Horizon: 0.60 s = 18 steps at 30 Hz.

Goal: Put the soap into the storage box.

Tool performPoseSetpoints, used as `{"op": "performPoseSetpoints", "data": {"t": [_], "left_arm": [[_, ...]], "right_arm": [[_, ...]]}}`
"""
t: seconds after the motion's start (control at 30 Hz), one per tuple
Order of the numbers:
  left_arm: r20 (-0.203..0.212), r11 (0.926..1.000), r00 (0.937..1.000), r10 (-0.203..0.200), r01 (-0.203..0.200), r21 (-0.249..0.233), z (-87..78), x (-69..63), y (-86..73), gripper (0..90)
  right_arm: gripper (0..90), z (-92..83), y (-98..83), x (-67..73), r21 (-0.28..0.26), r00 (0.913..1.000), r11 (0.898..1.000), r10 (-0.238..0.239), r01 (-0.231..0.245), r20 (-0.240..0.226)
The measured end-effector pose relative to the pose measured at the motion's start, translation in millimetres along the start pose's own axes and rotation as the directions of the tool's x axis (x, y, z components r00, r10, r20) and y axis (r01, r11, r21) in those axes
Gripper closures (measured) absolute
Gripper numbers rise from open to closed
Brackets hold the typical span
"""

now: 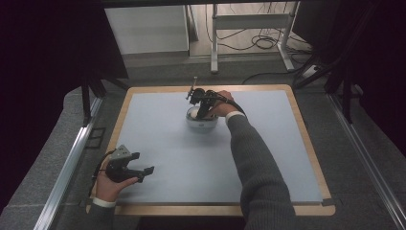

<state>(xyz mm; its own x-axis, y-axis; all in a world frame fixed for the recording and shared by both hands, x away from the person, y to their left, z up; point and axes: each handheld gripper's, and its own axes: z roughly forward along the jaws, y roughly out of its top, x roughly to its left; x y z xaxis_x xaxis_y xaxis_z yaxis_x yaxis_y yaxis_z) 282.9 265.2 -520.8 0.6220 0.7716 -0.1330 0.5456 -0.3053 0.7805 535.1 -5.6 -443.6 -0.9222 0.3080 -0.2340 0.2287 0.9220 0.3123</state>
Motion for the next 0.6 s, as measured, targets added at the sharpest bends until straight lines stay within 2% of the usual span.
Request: {"op": "performPoseSetpoints", "data": {"t": [0.03, 0.07, 0.1, 0.17, 0.2, 0.23, 0.27, 0.3, 0.37, 0.47, 0.57, 0.6], "left_arm": [[0.0, 1.0, 1.0, 0.0, 0.0, 0.0, 0.0, 0.0, 0.0, 12.9], [0.0, 1.0, 1.0, 0.0, 0.0, 0.0, 0.0, 0.0, 0.0, 12.9], [0.001, 1.0, 1.0, -0.001, 0.001, -0.001, 0.0, -0.1, 0.0, 12.9], [0.003, 1.0, 1.0, -0.003, 0.003, -0.004, 0.3, 0.0, 0.7, 12.9], [0.003, 1.0, 1.0, -0.003, 0.003, -0.004, 0.3, 0.0, 0.7, 12.9], [0.005, 1.0, 1.0, -0.003, 0.003, -0.005, 0.3, 0.4, 1.4, 12.9], [0.005, 1.0, 1.0, -0.003, 0.003, -0.005, 0.3, 0.4, 1.4, 12.9], [0.006, 1.0, 1.0, -0.007, 0.007, -0.006, 0.4, 0.0, 1.2, 12.9], [0.006, 1.0, 1.0, -0.007, 0.007, -0.002, 0.3, -0.6, 0.3, 12.9], [-0.004, 1.0, 1.0, -0.006, 0.006, 0.008, 0.6, -1.6, -1.6, 12.9], [-0.019, 0.9999, 0.9998, -0.006, 0.006, 0.013, 0.1, -1.6, -2.3, 13.0], [-0.019, 0.9999, 0.9998, -0.006, 0.006, 0.013, 0.1, -1.6, -2.3, 13.0]], "right_arm": [[40.2, 0.0, 0.0, 0.0, 0.0, 1.0, 1.0, 0.0, 0.0, 0.0], [38.4, -1.6, 0.1, -0.2, -0.015, 0.9997, 1.0, 0.023, -0.023, -0.002], [36.6, -6.8, -1.3, -0.2, -0.049, 0.9971, 0.996, 0.075, -0.075, 0.007], [36.6, -11.4, -4.6, -1.1, -0.1, 0.9922, 0.987, 0.124, -0.124, -0.009], [36.6, -11.4, -4.6, -1.1, -0.1, 0.9922, 0.987, 0.124, -0.124, -0.009], [36.5, -18.0, -10.8, 1.2, -0.156, 0.9845, 0.972, 0.173, -0.175, -0.024], [36.5, -18.0, -10.8, 1.2, -0.156, 0.9845, 0.972, 0.173, -0.175, -0.024], [36.0, -23.1, -17.8, 5.2, -0.19, 0.9791, 0.961, 0.199, -0.203, -0.039], [35.7, -25.1, -20.5, 7.1, -0.197, 0.9779, 0.958, 0.205, -0.209, -0.041], [32.6, -34.6, -35.4, 15.3, -0.223, 0.975, 0.949, 0.22, -0.221, -0.03], [31.8, -42.1, -50.4, 22.0, -0.266, 0.9696, 0.933, 0.243, -0.241, -0.025], [31.8, -44.3, -57.9, 25.5, -0.291, 0.9629, 0.919, 0.268, -0.265, -0.028]]}}
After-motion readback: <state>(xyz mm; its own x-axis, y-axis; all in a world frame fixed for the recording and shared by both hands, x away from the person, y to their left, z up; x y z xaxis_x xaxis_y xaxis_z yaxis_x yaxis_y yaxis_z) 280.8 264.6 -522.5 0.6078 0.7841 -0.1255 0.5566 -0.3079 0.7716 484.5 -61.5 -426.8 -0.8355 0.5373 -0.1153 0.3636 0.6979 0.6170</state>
